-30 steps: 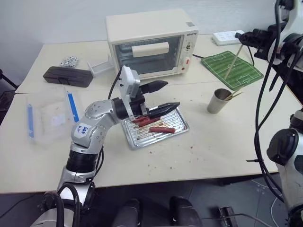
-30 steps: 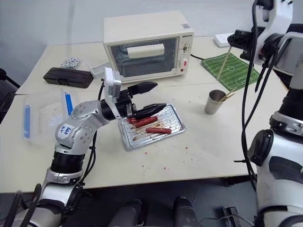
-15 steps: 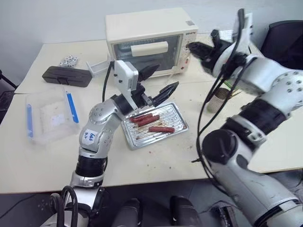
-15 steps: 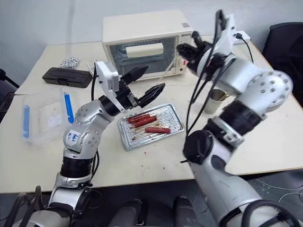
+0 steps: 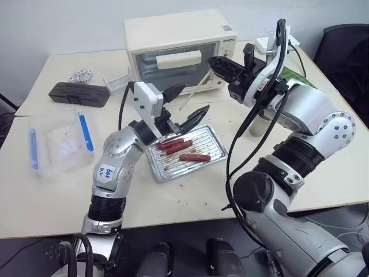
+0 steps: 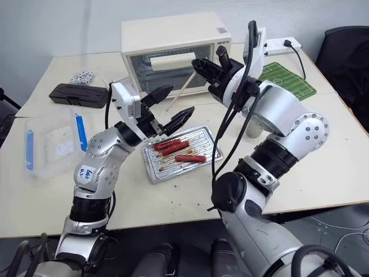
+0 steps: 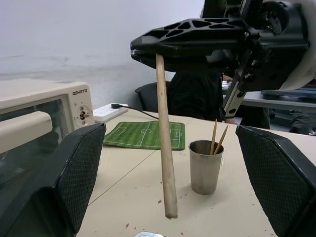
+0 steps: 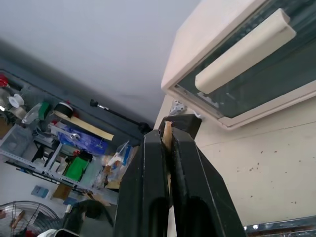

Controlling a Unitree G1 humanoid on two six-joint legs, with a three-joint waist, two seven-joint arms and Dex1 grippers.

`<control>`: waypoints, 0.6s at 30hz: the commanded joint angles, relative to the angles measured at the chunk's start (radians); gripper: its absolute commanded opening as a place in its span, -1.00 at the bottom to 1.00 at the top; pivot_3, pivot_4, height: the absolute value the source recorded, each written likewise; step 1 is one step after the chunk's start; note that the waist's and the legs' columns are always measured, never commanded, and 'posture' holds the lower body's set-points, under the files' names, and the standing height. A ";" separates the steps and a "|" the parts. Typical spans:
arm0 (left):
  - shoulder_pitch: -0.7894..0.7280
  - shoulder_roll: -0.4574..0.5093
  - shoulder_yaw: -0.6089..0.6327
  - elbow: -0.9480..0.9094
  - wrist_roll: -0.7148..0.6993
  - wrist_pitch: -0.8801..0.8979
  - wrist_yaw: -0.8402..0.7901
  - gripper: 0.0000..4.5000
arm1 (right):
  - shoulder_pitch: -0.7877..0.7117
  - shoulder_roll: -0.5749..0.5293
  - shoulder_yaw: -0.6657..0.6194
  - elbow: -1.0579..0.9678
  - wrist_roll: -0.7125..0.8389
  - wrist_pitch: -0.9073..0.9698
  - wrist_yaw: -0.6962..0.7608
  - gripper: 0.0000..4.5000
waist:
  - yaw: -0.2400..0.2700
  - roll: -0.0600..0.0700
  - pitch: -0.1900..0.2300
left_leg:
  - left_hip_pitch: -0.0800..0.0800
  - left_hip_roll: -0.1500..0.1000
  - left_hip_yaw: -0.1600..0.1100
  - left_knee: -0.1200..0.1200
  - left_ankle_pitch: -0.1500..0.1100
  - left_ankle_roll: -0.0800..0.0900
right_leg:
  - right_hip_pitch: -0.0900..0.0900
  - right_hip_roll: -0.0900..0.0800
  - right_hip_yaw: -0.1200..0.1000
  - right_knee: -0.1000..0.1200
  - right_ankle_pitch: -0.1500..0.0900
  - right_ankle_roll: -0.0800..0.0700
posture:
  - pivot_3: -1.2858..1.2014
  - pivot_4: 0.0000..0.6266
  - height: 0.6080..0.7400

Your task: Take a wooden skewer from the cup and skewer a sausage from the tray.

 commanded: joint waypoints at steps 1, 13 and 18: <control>0.006 -0.009 0.012 -0.015 -0.013 -0.028 -0.002 0.74 | 0.056 -0.032 0.132 0.003 0.256 -0.148 -0.162 -1.00 | -0.002 0.000 0.000 | 0.000 0.000 0.000 0.000 0.000 0.000 | 0.000 0.000 0.000 0.000 0.000 0.000 | 0.03 -0.52 1.00; 0.002 -0.020 0.027 -0.015 -0.022 -0.025 0.017 0.10 | 0.230 -0.269 0.495 -0.043 0.602 -0.555 -0.288 -1.00 | -0.003 0.000 0.000 | 0.000 0.001 0.003 0.000 0.000 0.002 | 0.000 0.001 0.001 -0.002 0.000 0.000 | 0.03 -0.52 1.00; 0.005 -0.027 0.018 -0.025 -0.022 -0.014 0.020 -0.28 | 0.250 -0.305 0.535 -0.054 0.602 -0.605 -0.253 -1.00 | -0.002 0.000 0.000 | 0.000 0.003 0.004 0.000 -0.001 0.003 | 0.000 0.001 0.002 -0.003 0.000 0.000 | 0.03 -0.52 1.00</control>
